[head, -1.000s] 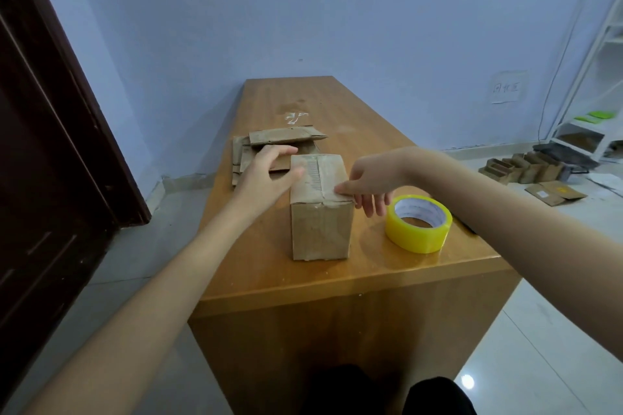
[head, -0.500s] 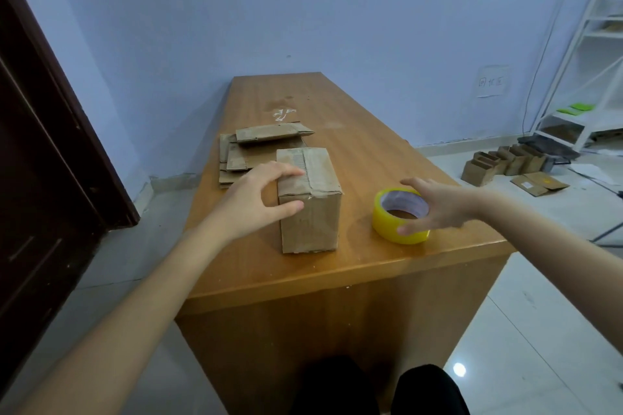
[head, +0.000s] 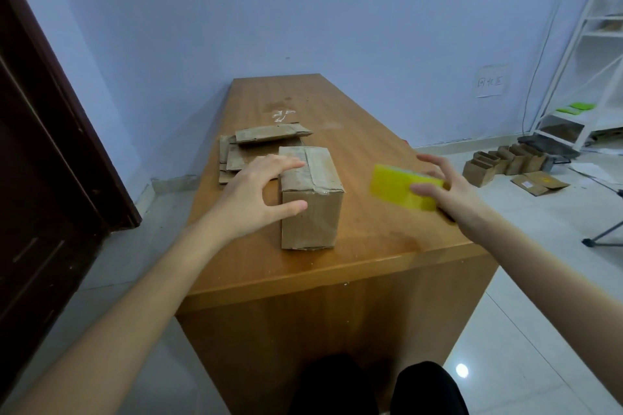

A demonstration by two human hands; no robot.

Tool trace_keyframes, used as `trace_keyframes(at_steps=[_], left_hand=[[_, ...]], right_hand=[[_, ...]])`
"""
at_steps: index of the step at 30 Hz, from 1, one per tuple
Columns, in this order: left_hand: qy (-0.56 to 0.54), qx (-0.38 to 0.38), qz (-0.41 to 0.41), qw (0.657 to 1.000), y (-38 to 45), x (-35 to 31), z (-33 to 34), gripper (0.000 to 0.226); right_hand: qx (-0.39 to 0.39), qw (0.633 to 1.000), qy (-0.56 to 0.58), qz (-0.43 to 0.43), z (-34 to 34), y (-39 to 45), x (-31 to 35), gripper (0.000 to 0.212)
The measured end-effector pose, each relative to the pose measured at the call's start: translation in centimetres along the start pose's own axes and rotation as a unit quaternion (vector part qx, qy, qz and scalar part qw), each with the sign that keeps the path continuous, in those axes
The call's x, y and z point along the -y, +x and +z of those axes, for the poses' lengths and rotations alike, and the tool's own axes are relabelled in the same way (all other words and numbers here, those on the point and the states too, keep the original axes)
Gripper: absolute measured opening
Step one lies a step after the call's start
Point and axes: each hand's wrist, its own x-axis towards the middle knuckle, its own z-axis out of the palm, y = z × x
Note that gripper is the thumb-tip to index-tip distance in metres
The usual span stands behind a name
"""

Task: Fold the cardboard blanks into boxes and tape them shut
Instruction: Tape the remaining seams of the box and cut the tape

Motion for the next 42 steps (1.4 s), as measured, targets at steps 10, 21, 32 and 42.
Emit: trace_keyframes(at_steps=[10, 21, 32, 42], left_hand=[[-0.296, 0.029, -0.091, 0.95, 0.4, -8.6, 2.5, 0.078], [-0.325, -0.189, -0.117, 0.919, 0.9, -9.0, 5.6, 0.02], [-0.059, -0.32, -0.019, 0.945, 0.1, -8.0, 4.5, 0.03], [0.036, -0.283, -0.059, 0.957, -1.1, -6.7, 1.4, 0.019]], right_hand=[[0.113, 0.95, 0.291, -0.028, 1.0, -3.2, 4.3, 0.113], [0.038, 0.96, 0.277, 0.011, 4.1, -5.1, 4.7, 0.115], [-0.059, 0.978, 0.175, -0.098, 7.6, -6.6, 5.6, 0.078], [-0.16, 0.978, 0.051, -0.124, 6.0, -6.3, 6.8, 0.083]])
